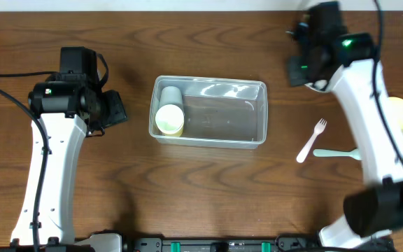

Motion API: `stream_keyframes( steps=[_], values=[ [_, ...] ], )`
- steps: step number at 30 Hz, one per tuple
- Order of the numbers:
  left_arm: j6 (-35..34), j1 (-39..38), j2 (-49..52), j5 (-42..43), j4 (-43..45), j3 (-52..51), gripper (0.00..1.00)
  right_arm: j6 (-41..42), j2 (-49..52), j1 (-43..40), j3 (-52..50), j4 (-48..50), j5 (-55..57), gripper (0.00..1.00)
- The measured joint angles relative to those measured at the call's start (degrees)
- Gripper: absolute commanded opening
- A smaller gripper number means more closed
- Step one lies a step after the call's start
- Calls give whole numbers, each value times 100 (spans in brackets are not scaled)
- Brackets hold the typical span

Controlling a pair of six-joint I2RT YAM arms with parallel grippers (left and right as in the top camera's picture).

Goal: Pack container
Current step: 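Carry the white bowl into the container with the right gripper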

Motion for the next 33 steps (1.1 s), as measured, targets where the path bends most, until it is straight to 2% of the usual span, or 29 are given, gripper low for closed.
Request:
stream_keyframes(
  steps=[4,9,18,23,24,25,29,33],
  values=[
    [0,0,0,0,0,0,61,-190,-238,951,55,-20,-116,1],
    [0,0,0,0,0,0,61,-238,175,1727,-31,-26,-153,1],
    [4,2,0,0,-24,0,61,-229,1451,1908,-282,-7,-155,1],
    [2,0,0,0,-24,0,61,-227,1683,1792,-299,267,-175,5],
    [2,0,0,2,-26,0,61,-227,1683,1755,-299,319,-175,14],
    [2,0,0,0,-26,0,61,-201,1683,1696,-299,398,-170,27],
    [24,0,0,0,-28,0,61,-164,1683,1495,-299,450,-146,60],
    [44,0,0,0,-31,0,61,-197,1683,1405,-299,431,-114,62]
  ],
)
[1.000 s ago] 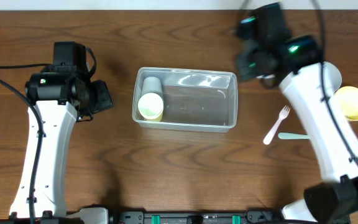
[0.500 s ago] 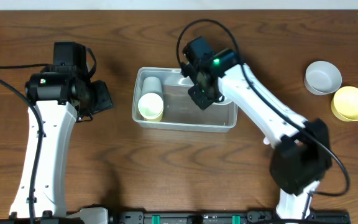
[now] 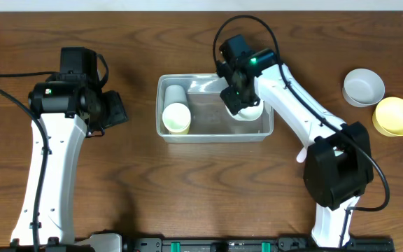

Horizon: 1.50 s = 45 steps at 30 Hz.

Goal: Pack container
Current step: 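Carry the white bowl into the container with the right gripper, then move the right gripper back and grasp the grey bowl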

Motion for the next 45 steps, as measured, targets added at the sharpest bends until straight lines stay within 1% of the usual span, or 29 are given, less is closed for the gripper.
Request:
stream_keyframes(
  steps=[5,6,9,10,12,14,18,21,24,29,34,36,38,39,41,42,43,45],
  values=[
    [22,0,0,2,-2,0,61,37,-63,2,0,9,52,67],
    [28,0,0,2,-2,0,61,68,-129,-11,0,33,125,70],
    [42,0,0,0,-7,0,61,219,-487,-138,0,160,393,86],
    [44,0,0,2,-7,0,61,245,-706,-245,0,216,520,88],
    [44,0,0,0,-9,0,61,308,-1104,-549,2,308,682,89],
    [44,0,0,2,-9,0,61,321,-1484,-1038,42,363,793,89],
    [44,0,0,0,-9,0,61,341,-1716,-2186,146,398,798,89],
    [44,0,0,2,-9,0,61,345,-1423,-3150,146,411,601,89],
    [44,0,0,0,-9,0,61,345,-949,-3724,146,431,409,89],
    [44,0,0,2,-9,0,61,341,-116,-4210,133,437,28,89],
    [44,0,0,0,-9,0,61,341,612,-4310,111,518,-175,89],
    [44,0,0,0,-7,0,61,341,780,-4312,107,542,-201,86],
    [44,0,0,0,-9,0,61,326,938,-4312,107,542,-229,80],
    [44,0,0,2,-9,0,61,321,1005,-4312,105,544,-240,73],
    [44,0,0,2,-9,0,61,306,1064,-4312,96,542,-275,56],
    [44,0,0,0,-7,0,61,282,1071,-4312,94,542,-293,49],
    [44,0,0,0,-11,0,61,282,1071,-4312,94,544,-302,44],
    [44,0,0,2,-9,0,61,310,1071,-4312,94,551,-323,38]
  ],
)
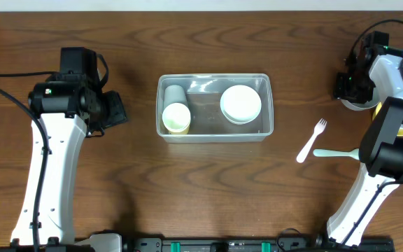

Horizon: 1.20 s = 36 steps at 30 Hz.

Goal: Pack container
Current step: 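Move the right gripper back and grasp the grey bowl, then stack the grey bowl onto the white bowl in the container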

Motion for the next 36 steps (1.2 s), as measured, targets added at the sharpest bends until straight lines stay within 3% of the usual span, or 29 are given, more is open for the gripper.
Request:
stream_keyframes(
  steps=[3,8,12,19,25,31,36],
  values=[
    [0,2,0,0,0,0,61,4,0,15,-2,0,-17,23],
    [0,0,0,-2,0,0,61,9,0,188,-2,2,-20,16],
    [0,0,0,0,-2,0,61,-11,0,459,2,-61,-4,1],
    [0,0,0,0,-9,0,61,-26,-334,970,280,-592,26,1],
    [0,0,0,0,-17,0,61,-151,-1506,1644,560,-833,-66,1],
    [0,0,0,0,-20,0,61,-496,-2736,2896,782,-1167,-271,1],
    [0,0,0,-2,-24,0,61,-621,-2728,3893,750,-1257,-398,1]
  ],
)
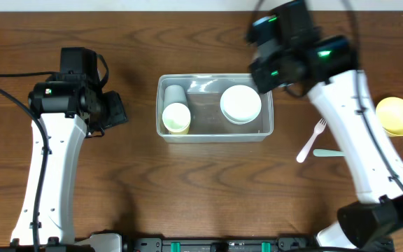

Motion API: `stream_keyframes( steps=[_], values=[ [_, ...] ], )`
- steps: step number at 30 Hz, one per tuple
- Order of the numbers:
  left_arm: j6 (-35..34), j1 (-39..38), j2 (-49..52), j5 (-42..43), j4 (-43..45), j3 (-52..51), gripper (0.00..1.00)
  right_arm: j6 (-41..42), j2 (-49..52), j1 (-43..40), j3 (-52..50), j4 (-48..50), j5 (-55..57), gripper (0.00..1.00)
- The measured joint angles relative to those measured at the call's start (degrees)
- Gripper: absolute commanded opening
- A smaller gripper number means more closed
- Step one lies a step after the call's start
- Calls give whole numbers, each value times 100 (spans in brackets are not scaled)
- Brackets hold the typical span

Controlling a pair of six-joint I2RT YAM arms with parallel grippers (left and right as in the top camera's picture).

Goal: Pack container
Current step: 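Stack the grey bowl onto the white bowl in the container, then move the right gripper to the yellow bowl and grasp its rim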

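The clear plastic container (161, 105) stands mid-table. In its left end are two paper cups (175, 117); in its right end lies a white bowl (241, 103). My right arm is raised close to the camera, and its dark wrist and gripper (275, 70) hang over the container's far right corner. The arm's body hides the fingers and whatever is in them. A yellow bowl (396, 115) sits at the far right. No grey bowl shows on the table. My left gripper (116, 110) rests left of the container, too dark to read.
A white fork (312, 140) and a teal spoon (331, 152) lie on the wood right of the container, under the right arm. The left arm's white link runs down the left side toward the front edge.
My right arm has moved from the grey bowl at the far right edge to high over the container's right end. The grey bowl is gone from its spot. The left arm has not moved.
At first the container held only the two cups and my right arm was raised at the back right. Then my right gripper was down in the container with a white bowl. Then that bowl lay there and the gripper was at the grey bowl. Now the arm is back over the container.
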Motion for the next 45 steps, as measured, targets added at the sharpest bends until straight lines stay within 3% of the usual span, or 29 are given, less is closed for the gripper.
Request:
stream_keyframes(
  steps=[10,11,14,15,22,27,30,34,40,45],
  values=[
    [0,0,0,0,-37,0,61,2,903,599,-382,94,-2,5],
    [0,0,0,0,-44,0,61,4,979,599,-382,105,2,9],
    [0,0,0,0,-46,0,61,20,1147,595,-389,125,13,55],
    [0,0,0,0,-46,0,61,11,1176,595,-389,129,20,57],
    [0,0,0,0,-46,0,61,24,1274,588,-389,210,114,57],
    [0,0,0,2,-48,0,61,476,1244,385,-389,212,645,60],
    [0,0,0,2,-50,0,61,855,1067,-111,-396,214,857,62],
    [0,0,0,2,-76,0,61,1403,619,-1412,-398,234,1019,75],
    [0,0,0,2,-85,0,61,1784,448,-3622,-393,118,1172,79],
    [0,0,0,4,-87,0,61,1856,885,-4697,-393,81,1036,79]
  ],
)
